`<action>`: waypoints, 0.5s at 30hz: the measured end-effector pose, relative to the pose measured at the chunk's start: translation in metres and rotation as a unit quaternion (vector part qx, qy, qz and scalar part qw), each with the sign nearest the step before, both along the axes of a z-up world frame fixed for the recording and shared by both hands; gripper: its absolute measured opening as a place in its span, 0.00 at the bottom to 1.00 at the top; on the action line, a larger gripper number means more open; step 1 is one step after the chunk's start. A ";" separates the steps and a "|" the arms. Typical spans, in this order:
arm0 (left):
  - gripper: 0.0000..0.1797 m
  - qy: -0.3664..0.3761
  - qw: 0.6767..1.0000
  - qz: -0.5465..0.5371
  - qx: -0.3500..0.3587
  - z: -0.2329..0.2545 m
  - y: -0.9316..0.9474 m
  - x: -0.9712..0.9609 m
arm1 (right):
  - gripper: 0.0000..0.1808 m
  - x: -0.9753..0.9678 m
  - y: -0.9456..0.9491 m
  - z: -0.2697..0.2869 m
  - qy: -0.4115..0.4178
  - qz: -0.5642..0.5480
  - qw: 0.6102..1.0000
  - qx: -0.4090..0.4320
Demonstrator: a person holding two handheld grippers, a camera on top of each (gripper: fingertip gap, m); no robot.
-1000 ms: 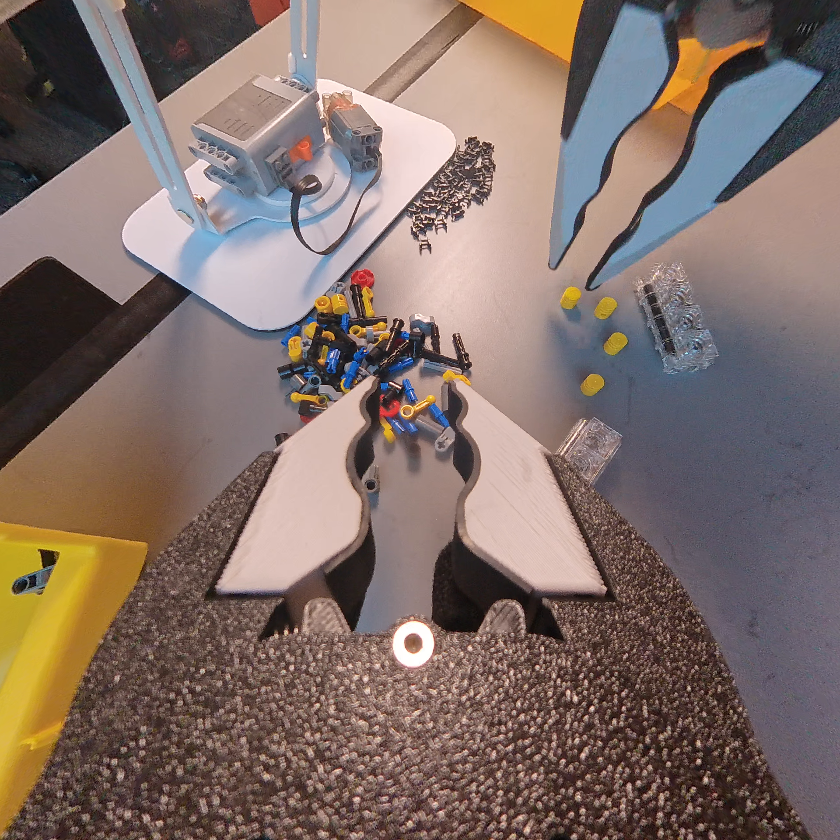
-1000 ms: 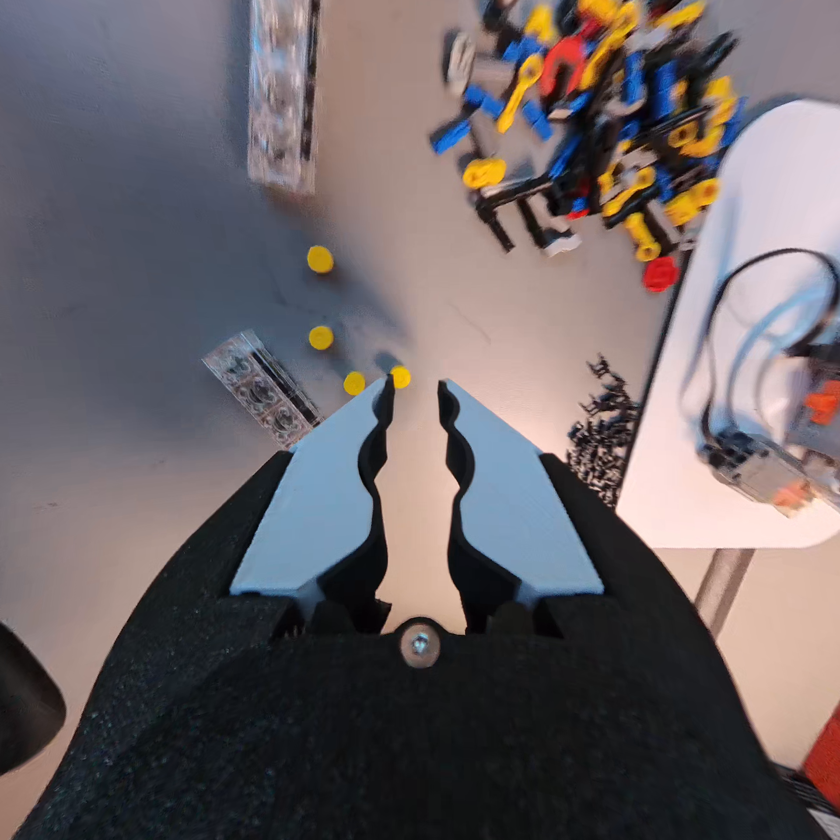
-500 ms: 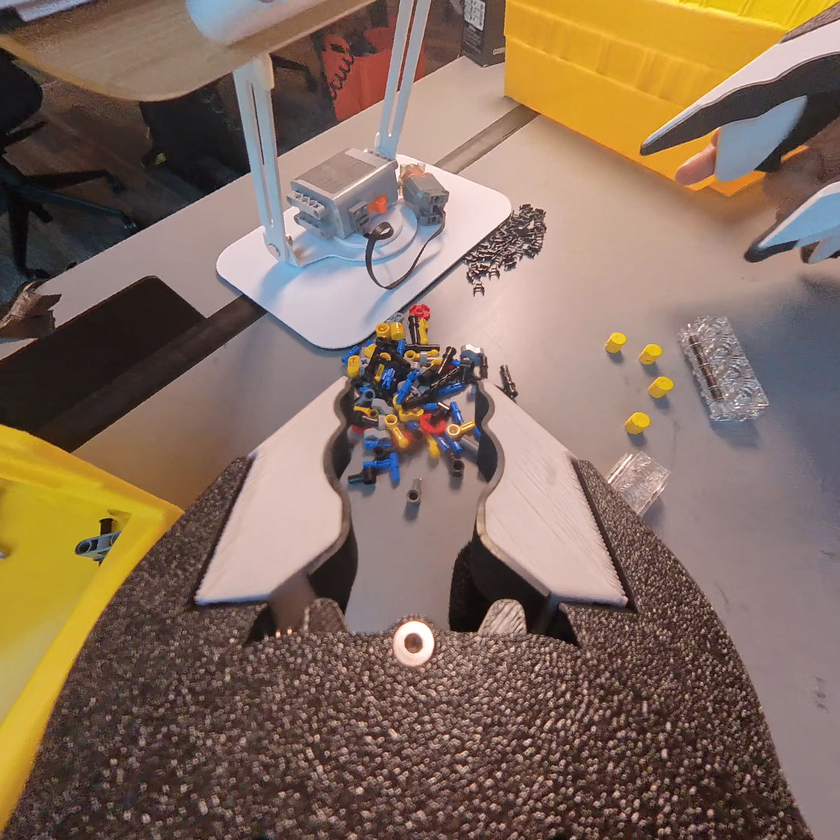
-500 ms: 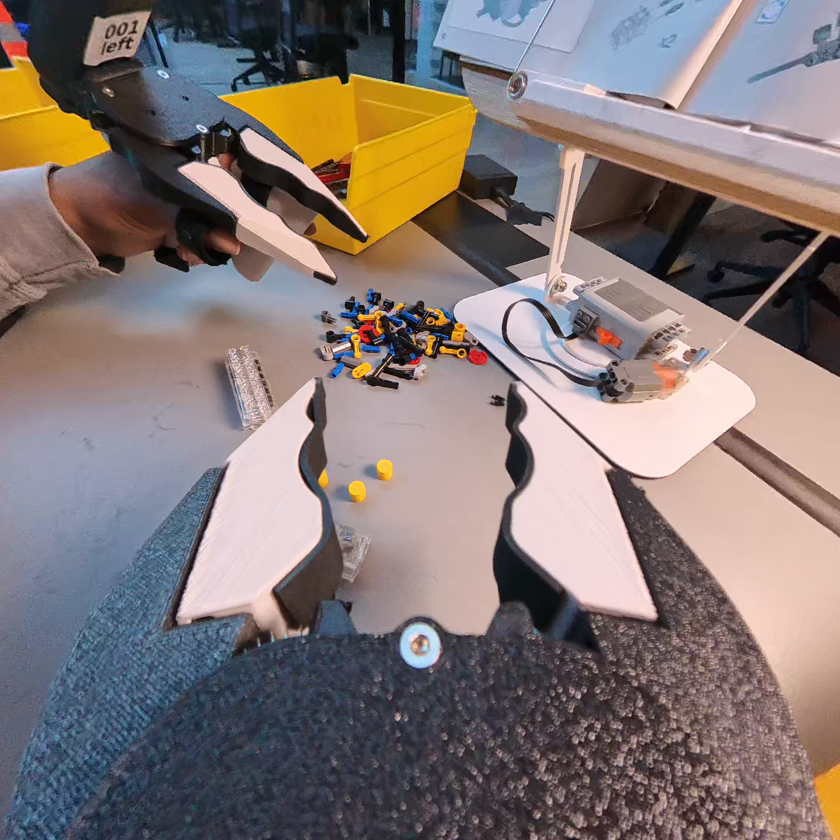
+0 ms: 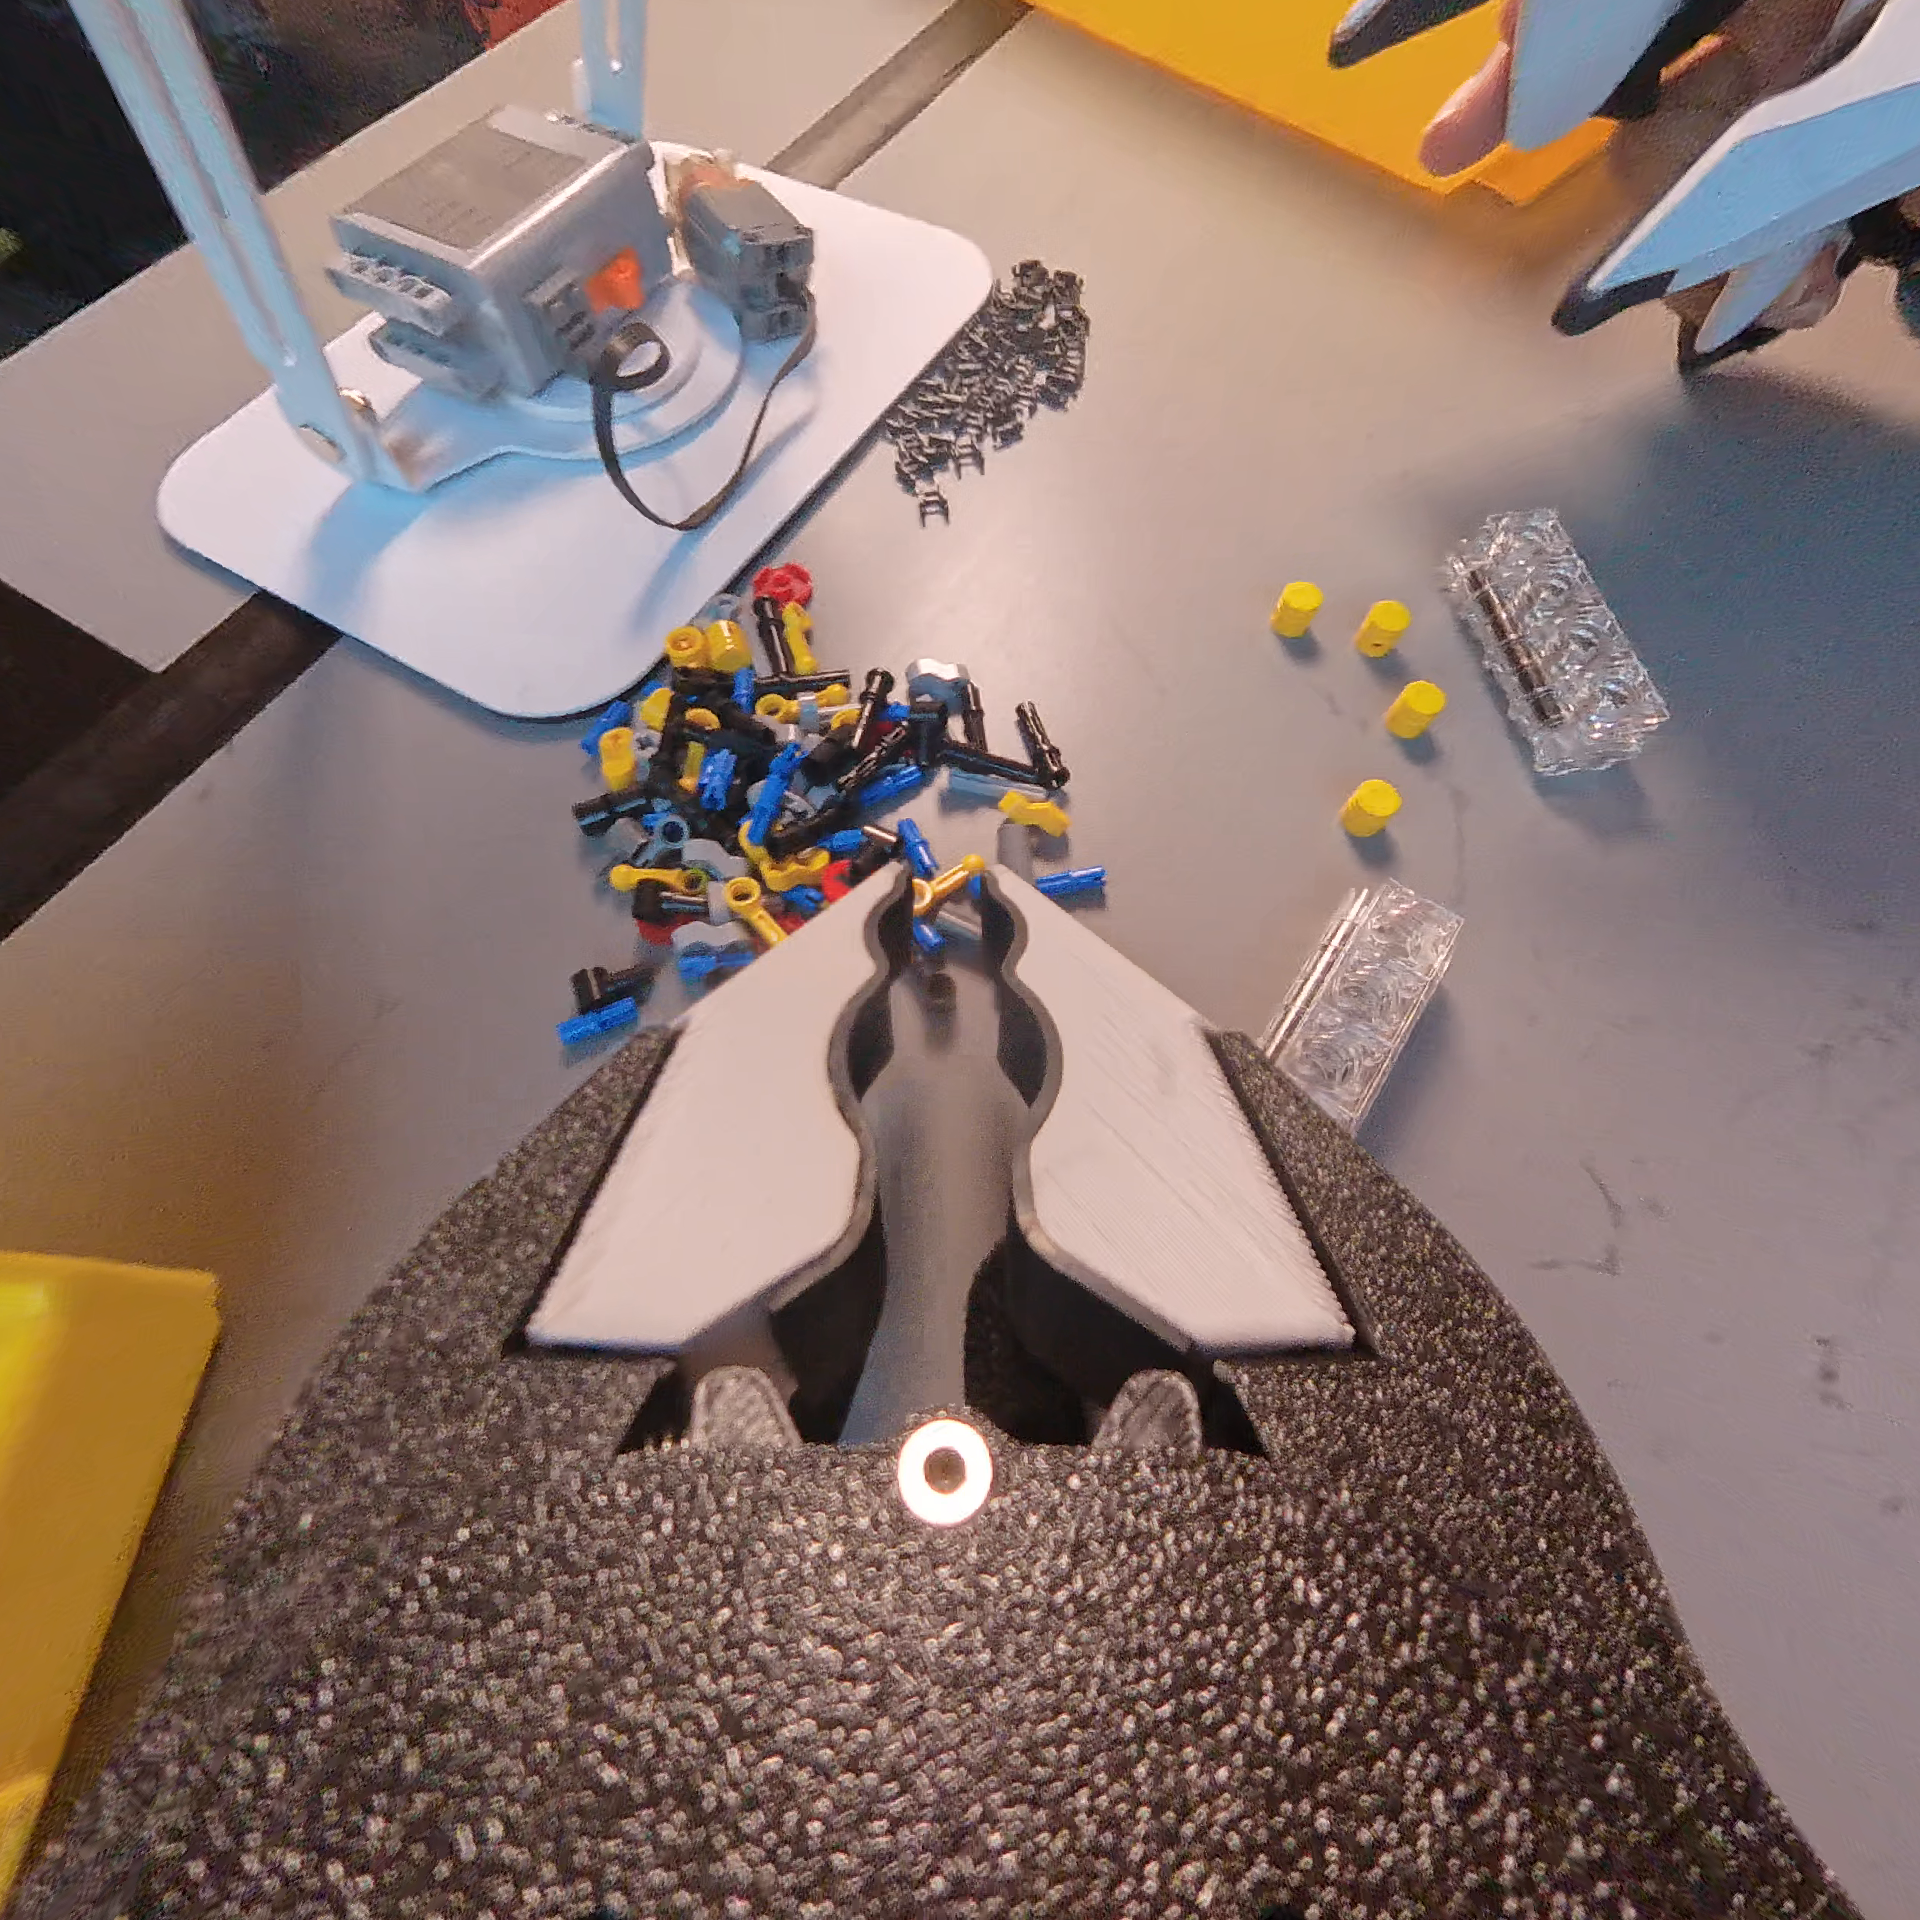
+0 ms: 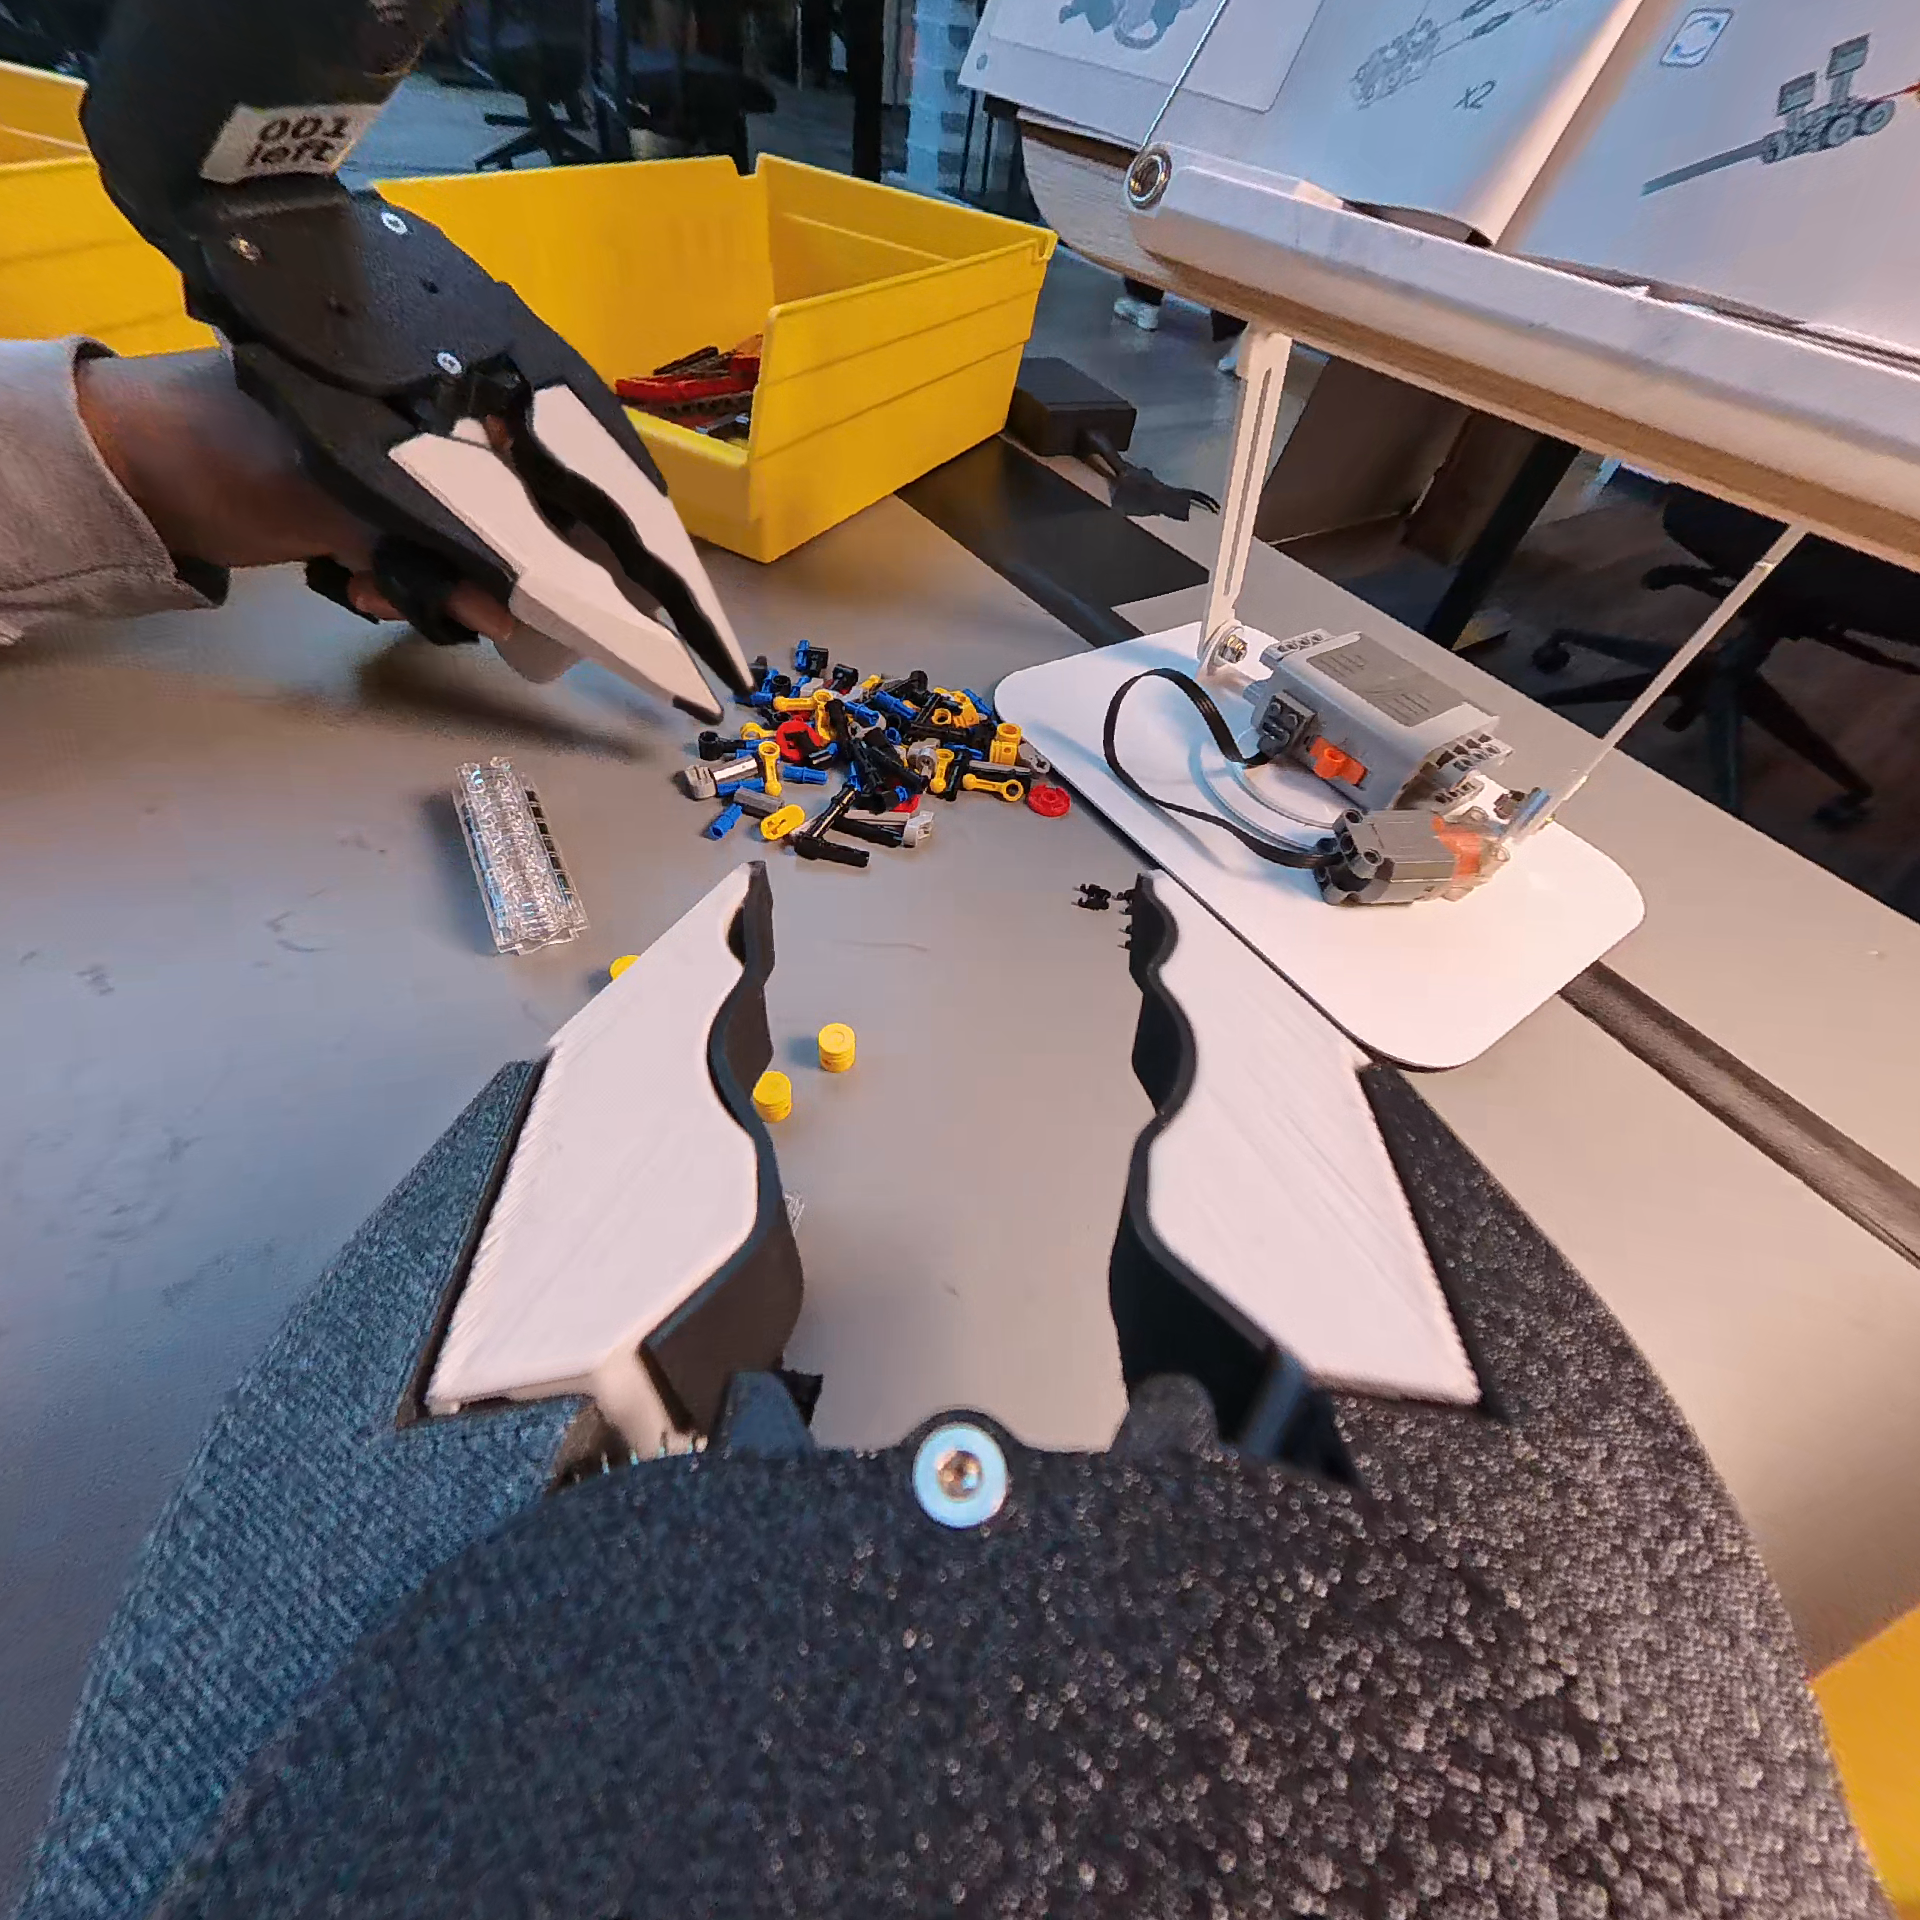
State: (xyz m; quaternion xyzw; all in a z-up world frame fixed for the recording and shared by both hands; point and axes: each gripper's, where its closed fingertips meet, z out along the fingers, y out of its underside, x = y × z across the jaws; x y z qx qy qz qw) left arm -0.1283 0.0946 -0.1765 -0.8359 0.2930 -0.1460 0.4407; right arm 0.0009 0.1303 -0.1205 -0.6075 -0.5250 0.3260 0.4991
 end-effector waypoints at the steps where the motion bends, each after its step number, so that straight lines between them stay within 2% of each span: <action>1: 0.06 0.010 1.000 0.001 -0.009 -0.005 0.000 0.001 | 0.38 0.000 0.000 0.002 0.004 -0.001 1.000 0.001; 8: 0.06 0.048 0.998 0.035 -0.023 -0.019 0.010 0.000 | 0.37 -0.002 -0.002 0.004 0.011 0.002 1.000 -0.001; 15: 0.03 0.051 0.997 0.033 -0.039 -0.025 0.011 0.000 | 0.36 -0.003 -0.005 0.002 0.004 0.007 1.000 0.003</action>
